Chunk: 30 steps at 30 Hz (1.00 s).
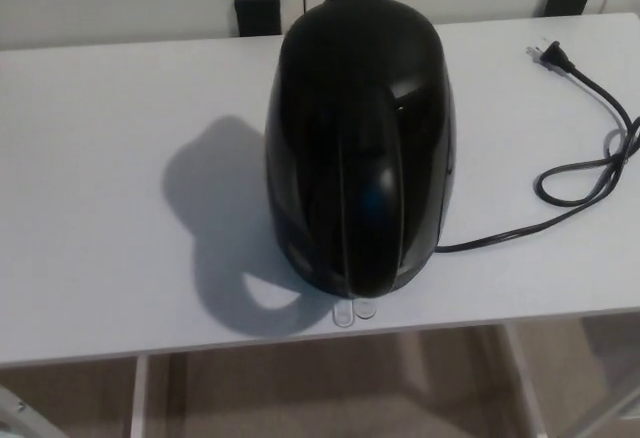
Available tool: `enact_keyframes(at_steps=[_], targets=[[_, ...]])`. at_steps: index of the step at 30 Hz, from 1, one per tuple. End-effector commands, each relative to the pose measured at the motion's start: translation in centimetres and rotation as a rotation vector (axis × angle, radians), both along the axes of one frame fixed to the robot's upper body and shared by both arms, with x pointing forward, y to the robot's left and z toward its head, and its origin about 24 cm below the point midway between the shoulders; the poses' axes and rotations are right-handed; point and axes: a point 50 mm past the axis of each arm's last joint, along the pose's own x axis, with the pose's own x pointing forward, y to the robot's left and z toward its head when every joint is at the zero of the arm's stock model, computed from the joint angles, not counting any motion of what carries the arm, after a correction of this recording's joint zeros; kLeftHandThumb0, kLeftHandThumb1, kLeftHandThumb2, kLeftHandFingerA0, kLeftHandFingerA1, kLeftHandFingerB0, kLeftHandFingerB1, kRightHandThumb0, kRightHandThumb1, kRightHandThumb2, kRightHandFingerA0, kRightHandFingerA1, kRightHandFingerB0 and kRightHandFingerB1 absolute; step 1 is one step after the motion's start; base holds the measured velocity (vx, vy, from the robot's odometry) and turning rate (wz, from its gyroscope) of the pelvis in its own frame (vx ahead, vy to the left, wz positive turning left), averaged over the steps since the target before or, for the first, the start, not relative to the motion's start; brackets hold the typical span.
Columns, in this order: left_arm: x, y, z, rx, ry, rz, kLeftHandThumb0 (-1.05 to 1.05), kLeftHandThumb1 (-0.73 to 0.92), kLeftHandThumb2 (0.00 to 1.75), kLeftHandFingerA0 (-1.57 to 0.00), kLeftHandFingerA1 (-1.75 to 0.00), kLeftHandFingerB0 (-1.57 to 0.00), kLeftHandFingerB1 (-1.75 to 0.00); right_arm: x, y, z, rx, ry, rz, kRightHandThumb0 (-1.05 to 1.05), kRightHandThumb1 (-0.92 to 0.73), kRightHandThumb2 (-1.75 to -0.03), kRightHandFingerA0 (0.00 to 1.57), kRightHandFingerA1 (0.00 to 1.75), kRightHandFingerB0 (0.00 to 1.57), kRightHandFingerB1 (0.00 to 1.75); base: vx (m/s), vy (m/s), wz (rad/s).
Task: The robot walk towards a table in front and click the button on the base of the boilling pot using its left middle finger
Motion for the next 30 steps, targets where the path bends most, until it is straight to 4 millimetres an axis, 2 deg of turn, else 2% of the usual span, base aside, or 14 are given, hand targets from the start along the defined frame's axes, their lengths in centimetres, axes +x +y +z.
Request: enact_keyframes(at_steps=[1, 2, 4, 9, 10, 12, 13, 14, 19, 20, 21, 22, 27, 30], targets=[[-0.2, 0.1, 0.1, 0.022, 0.003, -0.016, -0.38, 0.50, 0.56, -0.43, -0.37, -0.31, -0.31, 0.0, -0.4, 0.1, -0.011, 0.012, 0.004, -0.25, -0.50, -0.55, 0.66, 0.45, 0.47, 0.40, 0.00, 0.000, 0.00], [-0.3, 0.0, 0.1, 0.012, 0.000, -0.008, -0.45, 0.40, 0.67, -0.38, -0.45, -0.27, -0.40, 0.1, -0.4, 0.2, -0.012, 0.012, 0.009, -0.25, -0.50, -0.55, 0.65, 0.45, 0.47, 0.40, 0.00, 0.000, 0.00], [-0.3, -0.2, 0.1, -0.003, -0.006, -0.004, -0.40, 0.51, 0.56, -0.44, -0.36, -0.32, -0.31, 0.1, -0.4, 0.2, -0.013, 0.012, 0.015, -0.25, -0.50, -0.55, 0.65, 0.45, 0.47, 0.40, 0.00, 0.000, 0.00], [-0.2, -5.1, 1.1, -0.091, -0.115, -0.178, -0.48, 0.59, 0.58, -0.42, -0.34, -0.32, -0.31, 1.5, -0.9, 0.8, -0.034, 0.005, 0.030, -0.27, -0.51, -0.55, 0.64, 0.44, 0.46, 0.39, 0.00, 0.000, 0.00], [-0.2, -6.2, 1.5, -0.128, -0.126, -0.246, -0.59, 0.50, 0.78, -0.34, -0.46, -0.24, -0.41, 1.7, -0.8, 0.9, -0.035, 0.003, 0.033, -0.27, -0.51, -0.55, 0.63, 0.44, 0.46, 0.39, 0.00, 0.000, 0.00], [-1.0, -8.5, 2.1, -0.218, -0.104, -0.339, -0.60, 0.50, 0.78, -0.32, -0.44, -0.25, -0.41, 1.4, -0.7, 0.7, -0.034, 0.007, 0.038, -0.26, -0.50, -0.55, 0.62, 0.44, 0.47, 0.39, 0.00, 0.000, 0.00], [-1.4, -9.6, 2.6, -0.258, -0.107, -0.381, -0.57, 0.61, 0.59, -0.39, -0.34, -0.31, -0.31, 1.3, -0.6, 0.6, -0.039, 0.007, 0.043, -0.26, -0.50, -0.55, 0.63, 0.44, 0.47, 0.40, 0.00, 0.000, 0.00], [-1.6, -10.6, 3.0, -0.279, -0.109, -0.425, -0.56, 0.62, 0.59, -0.39, -0.34, -0.32, -0.31, 1.2, -0.6, 0.6, -0.031, 0.000, 0.034, -0.24, -0.50, -0.55, 0.62, 0.45, 0.47, 0.41, 0.00, 0.000, 0.00], [-1.6, -14.9, 5.8, -0.408, -0.137, -0.620, -0.56, 0.64, 0.59, -0.37, -0.33, -0.31, -0.31, 1.7, -0.4, 0.7, -0.023, -0.007, 0.024, -0.25, -0.50, -0.55, 0.64, 0.45, 0.47, 0.40, 0.00, 0.000, 0.00], [-1.7, -16.2, 6.9, -0.419, -0.154, -0.698, -0.64, 0.64, 0.62, -0.37, -0.33, -0.29, -0.31, 1.8, -0.5, 0.8, -0.026, -0.014, 0.029, -0.25, -0.50, -0.55, 0.64, 0.45, 0.49, 0.41, 0.00, 0.000, 0.00], [-1.4, -17.1, 7.9, -0.411, -0.181, -0.764, -0.60, 0.53, 0.93, -0.34, -0.52, -0.16, -0.42, 2.3, -0.5, 1.0, -0.024, -0.025, 0.028, -0.26, -0.50, -0.55, 0.65, 0.46, 0.48, 0.41, 0.00, 0.000, 0.00], [-1.5, -17.4, 8.4, -0.417, -0.186, -0.788, -0.67, 0.73, 0.63, -0.37, -0.33, -0.30, -0.31, 2.3, -0.5, 1.0, -0.023, -0.026, 0.026, -0.25, -0.50, -0.55, 0.66, 0.45, 0.49, 0.41, 0.00, 0.000, 0.00], [-1.8, -19.9, 11.8, -0.454, -0.289, -0.953, -0.73, 0.86, 0.67, -0.31, -0.32, -0.30, -0.30, 2.4, -0.8, 1.1, -0.010, -0.018, 0.003, -0.24, -0.50, -0.55, 0.63, 0.44, 0.46, 0.40, 0.00, 0.000, 0.00], [-1.7, -20.9, 14.1, -0.378, -0.441, -1.119, -0.75, 0.92, 0.70, -0.27, -0.32, -0.26, -0.30, 2.3, -0.8, 1.2, -0.024, -0.019, 0.017, -0.26, -0.51, -0.55, 0.61, 0.43, 0.46, 0.39, 0.00, 0.000, 0.00]])
